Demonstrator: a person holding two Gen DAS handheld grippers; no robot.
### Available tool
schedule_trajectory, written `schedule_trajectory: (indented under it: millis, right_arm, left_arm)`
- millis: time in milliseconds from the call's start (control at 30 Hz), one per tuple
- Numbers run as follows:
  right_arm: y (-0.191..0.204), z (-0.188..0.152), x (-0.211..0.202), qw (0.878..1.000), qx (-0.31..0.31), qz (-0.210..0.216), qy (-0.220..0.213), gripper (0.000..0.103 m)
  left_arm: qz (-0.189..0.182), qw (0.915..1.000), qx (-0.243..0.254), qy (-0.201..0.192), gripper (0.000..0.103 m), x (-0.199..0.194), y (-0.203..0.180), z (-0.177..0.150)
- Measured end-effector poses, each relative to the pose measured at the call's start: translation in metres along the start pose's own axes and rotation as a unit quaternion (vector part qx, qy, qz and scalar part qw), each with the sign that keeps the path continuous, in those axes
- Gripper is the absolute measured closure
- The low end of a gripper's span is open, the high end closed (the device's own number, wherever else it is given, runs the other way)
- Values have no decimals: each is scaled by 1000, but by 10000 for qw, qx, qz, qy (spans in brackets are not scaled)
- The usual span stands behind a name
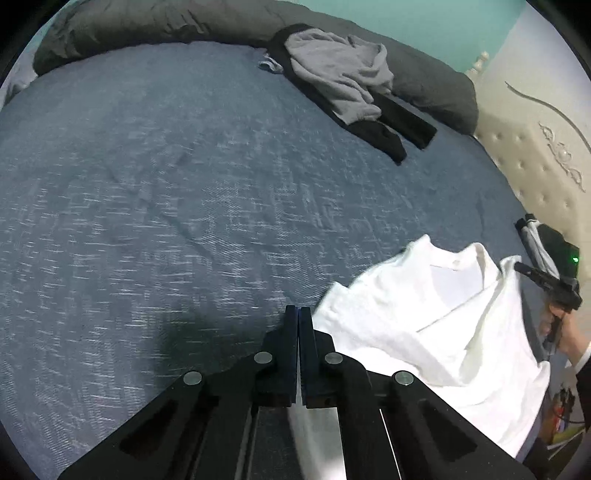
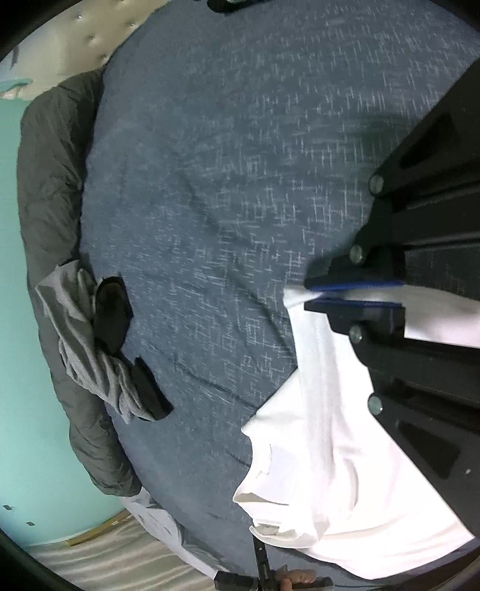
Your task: Fold clothes
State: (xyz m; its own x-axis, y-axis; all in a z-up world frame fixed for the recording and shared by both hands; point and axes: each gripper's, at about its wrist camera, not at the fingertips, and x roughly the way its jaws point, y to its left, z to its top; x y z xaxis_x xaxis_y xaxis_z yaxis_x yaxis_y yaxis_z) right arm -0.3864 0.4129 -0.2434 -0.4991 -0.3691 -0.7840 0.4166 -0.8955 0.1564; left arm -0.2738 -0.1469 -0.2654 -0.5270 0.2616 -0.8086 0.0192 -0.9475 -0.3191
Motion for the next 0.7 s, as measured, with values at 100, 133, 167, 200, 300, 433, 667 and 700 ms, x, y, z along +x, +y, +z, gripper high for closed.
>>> schedule_trajectory:
  millis: [100,133,167,200,300,433,667,700]
  right_arm:
    - [-1,1,-2,10000,79,-20,-55,99]
    - [-1,1,-1,10000,87,-7,-31,99]
    - [-1,0,-1,10000,93,10,-8,99]
    - [0,-1,0,9999,93,51,-1,99]
    - [1,-4,4,9999,112,82,41,99]
    - [0,-8,8,9998,144,89,97,99]
    - [-2,-13,10,9997,192,87,114,99]
    - [-2,-14,10,9997,197,86,112,99]
  left_arm:
    - [-14,10000,-46,-62,103,-6,2,2]
    - [-27,10000,-50,-61,103,-6,2,4]
    - [-50,9999,-80,-38,102,-5,2,6]
    - [-102,9999,-129,2,99,-4,2,8]
    - [-60,9999,-97,72,51,2,-3,13]
    - [3,9995,267,175,51,11,-16,12]
    - [-17,9990,383,233,89,24,-22,10]
    - [-7,9988,429,240,94,25,-25,8]
